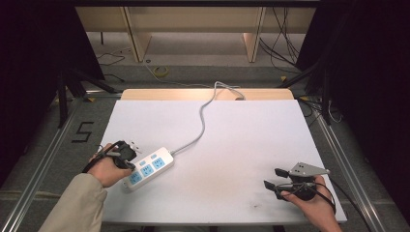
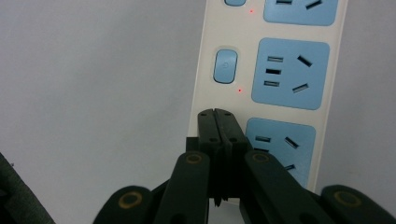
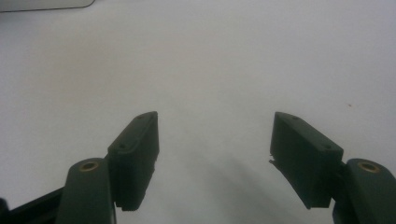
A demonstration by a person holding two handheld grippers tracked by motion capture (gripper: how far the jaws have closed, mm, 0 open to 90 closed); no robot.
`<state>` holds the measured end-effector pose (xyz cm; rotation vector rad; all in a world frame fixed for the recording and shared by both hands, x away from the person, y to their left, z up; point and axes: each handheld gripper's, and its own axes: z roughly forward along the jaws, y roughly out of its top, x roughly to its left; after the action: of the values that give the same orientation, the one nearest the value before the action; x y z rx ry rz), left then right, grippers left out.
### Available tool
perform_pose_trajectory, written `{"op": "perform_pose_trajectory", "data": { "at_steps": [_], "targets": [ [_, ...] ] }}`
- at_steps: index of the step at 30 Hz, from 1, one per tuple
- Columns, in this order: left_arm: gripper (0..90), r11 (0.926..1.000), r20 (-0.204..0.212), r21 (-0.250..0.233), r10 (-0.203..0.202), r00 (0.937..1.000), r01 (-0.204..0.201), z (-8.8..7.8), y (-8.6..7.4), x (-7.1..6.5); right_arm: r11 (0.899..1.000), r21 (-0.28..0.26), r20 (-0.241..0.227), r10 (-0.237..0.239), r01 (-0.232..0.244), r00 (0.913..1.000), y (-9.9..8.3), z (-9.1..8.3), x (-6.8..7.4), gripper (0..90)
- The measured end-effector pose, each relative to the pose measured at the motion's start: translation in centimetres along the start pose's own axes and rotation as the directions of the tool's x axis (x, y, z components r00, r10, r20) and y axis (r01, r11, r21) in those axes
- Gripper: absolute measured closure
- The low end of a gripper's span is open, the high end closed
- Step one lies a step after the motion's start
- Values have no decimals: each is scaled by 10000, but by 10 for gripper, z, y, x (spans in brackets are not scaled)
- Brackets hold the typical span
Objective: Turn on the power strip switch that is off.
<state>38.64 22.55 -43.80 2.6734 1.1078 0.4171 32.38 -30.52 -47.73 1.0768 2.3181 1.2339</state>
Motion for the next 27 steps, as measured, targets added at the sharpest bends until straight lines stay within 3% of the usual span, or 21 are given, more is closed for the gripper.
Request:
{"op": "perform_pose_trajectory", "data": {
  "at_steps": [14,27],
  "targets": [
    [898,9992,31,-395,-76,10000,77,-1,-2,0,10000,-4,1,3,-3,10000,0,0,0,336],
    [897,9914,-161,-1305,-80,9998,58,-8,2,-4,10000,-2,-3,-2,2,10000,0,0,0,336]
  ]
}}
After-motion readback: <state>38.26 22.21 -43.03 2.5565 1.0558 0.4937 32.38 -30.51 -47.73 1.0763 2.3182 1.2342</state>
